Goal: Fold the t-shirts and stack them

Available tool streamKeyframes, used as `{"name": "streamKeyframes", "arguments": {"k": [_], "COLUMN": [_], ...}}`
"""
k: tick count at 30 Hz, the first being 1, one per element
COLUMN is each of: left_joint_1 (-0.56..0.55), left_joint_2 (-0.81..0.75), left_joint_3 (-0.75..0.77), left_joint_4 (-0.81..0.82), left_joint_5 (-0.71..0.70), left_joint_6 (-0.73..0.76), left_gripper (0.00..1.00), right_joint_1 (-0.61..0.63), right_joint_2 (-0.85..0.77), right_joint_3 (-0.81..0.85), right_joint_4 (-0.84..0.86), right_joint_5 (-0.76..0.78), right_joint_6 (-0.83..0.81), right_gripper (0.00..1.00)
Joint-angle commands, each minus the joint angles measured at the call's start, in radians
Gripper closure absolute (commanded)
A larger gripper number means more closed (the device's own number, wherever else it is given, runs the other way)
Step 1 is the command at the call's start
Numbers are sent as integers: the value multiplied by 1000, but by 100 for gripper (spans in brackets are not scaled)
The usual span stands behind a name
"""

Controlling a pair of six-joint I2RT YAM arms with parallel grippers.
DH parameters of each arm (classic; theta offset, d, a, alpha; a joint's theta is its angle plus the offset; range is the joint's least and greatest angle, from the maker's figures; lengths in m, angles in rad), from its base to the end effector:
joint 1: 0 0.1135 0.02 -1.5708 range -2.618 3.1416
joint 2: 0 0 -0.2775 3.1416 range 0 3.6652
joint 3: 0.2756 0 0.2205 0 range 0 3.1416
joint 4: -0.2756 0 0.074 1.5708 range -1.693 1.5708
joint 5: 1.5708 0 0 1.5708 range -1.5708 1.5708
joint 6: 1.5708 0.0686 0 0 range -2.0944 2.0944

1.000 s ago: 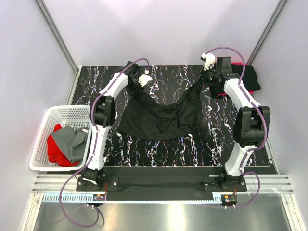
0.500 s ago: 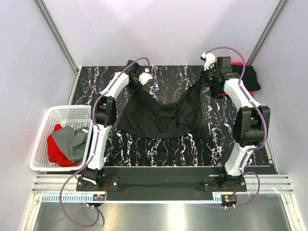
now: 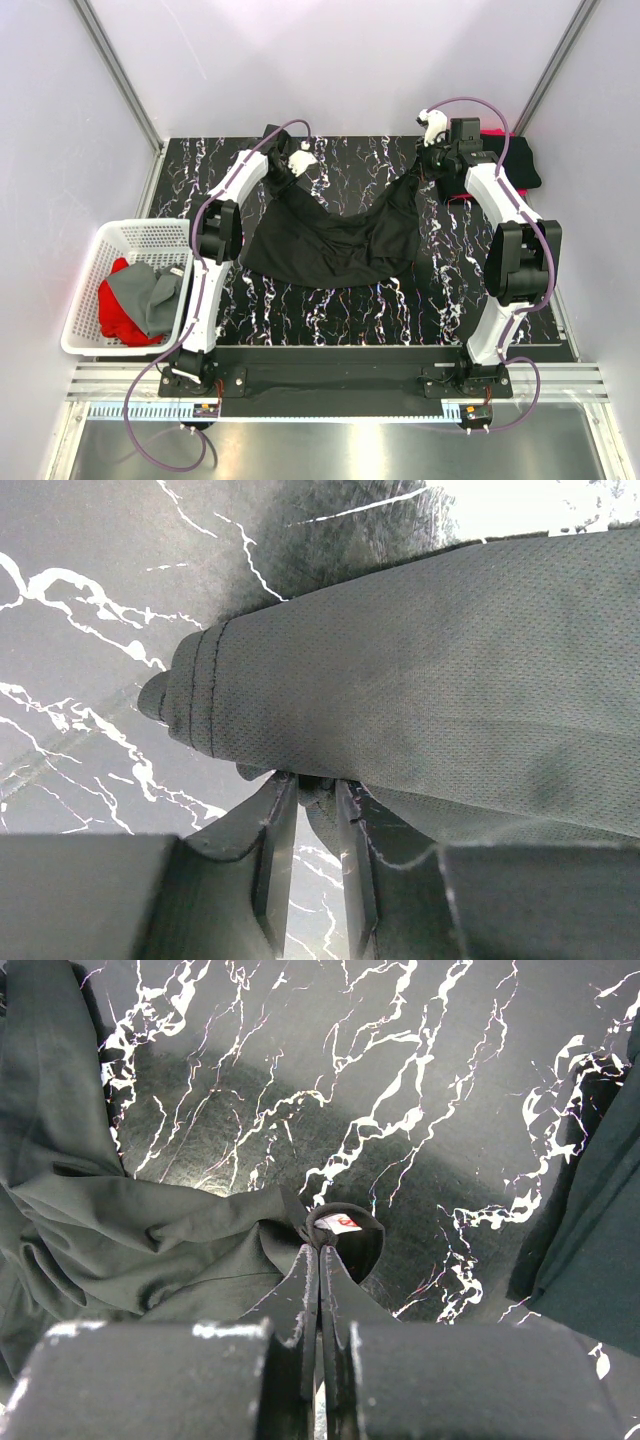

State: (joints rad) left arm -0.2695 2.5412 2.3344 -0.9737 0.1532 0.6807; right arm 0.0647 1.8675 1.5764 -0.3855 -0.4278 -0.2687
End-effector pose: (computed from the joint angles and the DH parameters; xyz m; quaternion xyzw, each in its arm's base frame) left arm 0.5012 -0.1493 0.1543 0.4606 0.8630 -0.0340 0.2046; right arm 0.4252 0.0561 0.2900 -0.2367 0.8537 0.1474 0.4398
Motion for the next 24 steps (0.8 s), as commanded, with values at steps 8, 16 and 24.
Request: {"name": "streamKeyframes", "arguments": {"k": [8, 16, 24], "left_joint_1": [0, 0, 0], "left_joint_2": [2, 17, 16], "left_joint_3": [59, 65, 80], "left_joint_4": [58, 92, 122], "left_joint_5": [-20, -53, -67], "left_joint_6": [-24, -23, -15], "left_gripper": [69, 70, 70], "right_joint_1": [3, 3, 3], "right_joint_2": [-5, -2, -1], "right_joint_3": [23, 27, 22], "right_joint_4": [43, 45, 45], "right_joint_5": [9, 9, 8], "right_joint_6": [-1, 0, 0], "right_gripper": [100, 100, 100]}}
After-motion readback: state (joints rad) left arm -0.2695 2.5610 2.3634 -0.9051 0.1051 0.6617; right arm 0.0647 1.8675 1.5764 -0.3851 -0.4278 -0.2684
